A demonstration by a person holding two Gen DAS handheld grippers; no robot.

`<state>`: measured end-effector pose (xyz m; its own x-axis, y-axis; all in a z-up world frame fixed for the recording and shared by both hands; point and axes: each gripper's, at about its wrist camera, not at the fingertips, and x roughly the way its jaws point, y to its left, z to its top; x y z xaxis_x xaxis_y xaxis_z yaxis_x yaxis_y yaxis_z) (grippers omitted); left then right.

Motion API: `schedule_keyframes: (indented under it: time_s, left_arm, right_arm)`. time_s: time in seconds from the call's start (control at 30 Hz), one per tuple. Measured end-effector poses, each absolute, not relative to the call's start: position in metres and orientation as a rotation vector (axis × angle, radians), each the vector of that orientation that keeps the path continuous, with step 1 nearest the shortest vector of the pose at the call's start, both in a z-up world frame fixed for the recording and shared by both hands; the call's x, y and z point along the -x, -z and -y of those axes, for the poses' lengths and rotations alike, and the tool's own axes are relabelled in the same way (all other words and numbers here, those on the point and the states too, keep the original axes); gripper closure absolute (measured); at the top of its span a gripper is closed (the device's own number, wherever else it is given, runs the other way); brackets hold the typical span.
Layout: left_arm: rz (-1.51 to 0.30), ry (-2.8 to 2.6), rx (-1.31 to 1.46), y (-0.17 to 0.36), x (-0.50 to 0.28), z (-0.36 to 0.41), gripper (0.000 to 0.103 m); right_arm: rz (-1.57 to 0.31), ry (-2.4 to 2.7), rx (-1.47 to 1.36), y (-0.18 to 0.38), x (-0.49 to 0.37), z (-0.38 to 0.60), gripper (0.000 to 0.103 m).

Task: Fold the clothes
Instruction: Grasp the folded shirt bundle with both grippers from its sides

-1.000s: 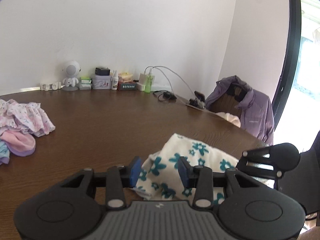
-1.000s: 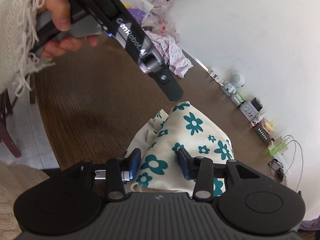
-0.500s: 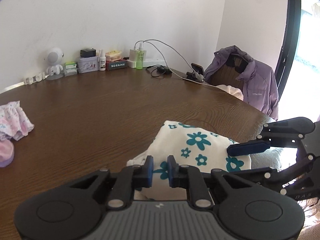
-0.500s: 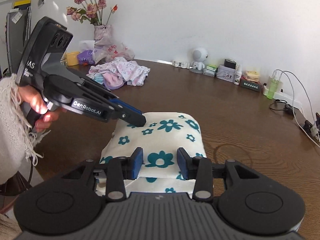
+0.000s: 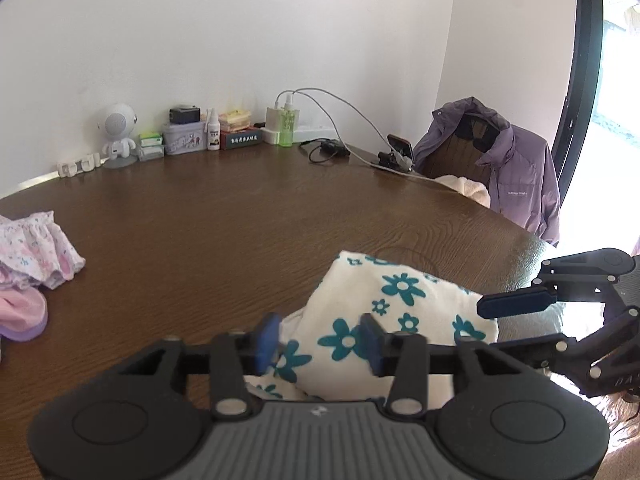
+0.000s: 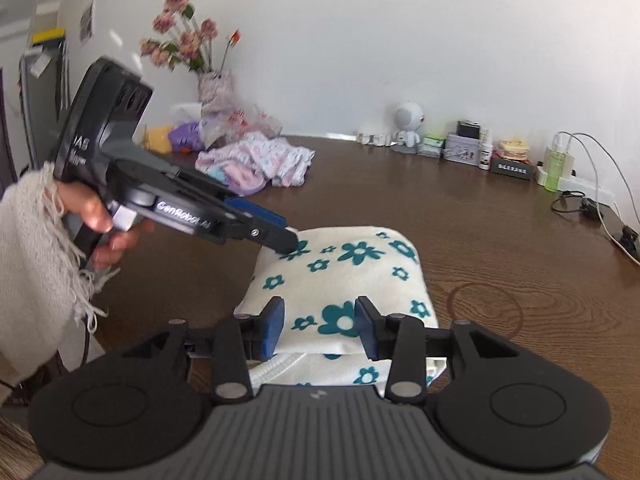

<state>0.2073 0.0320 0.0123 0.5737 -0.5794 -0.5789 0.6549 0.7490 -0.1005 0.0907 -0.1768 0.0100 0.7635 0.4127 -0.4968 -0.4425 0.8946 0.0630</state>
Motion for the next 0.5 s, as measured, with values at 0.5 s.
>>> schedule_keyframes:
  time_s: [0.5]
  left_arm:
    - [-0.943, 0.829, 0.198, 0.023, -0.289, -0.039, 0.021]
  right_arm:
    - [-0.769, -0.422, -0.595, 0.03, -0.113, 0.247, 0.024]
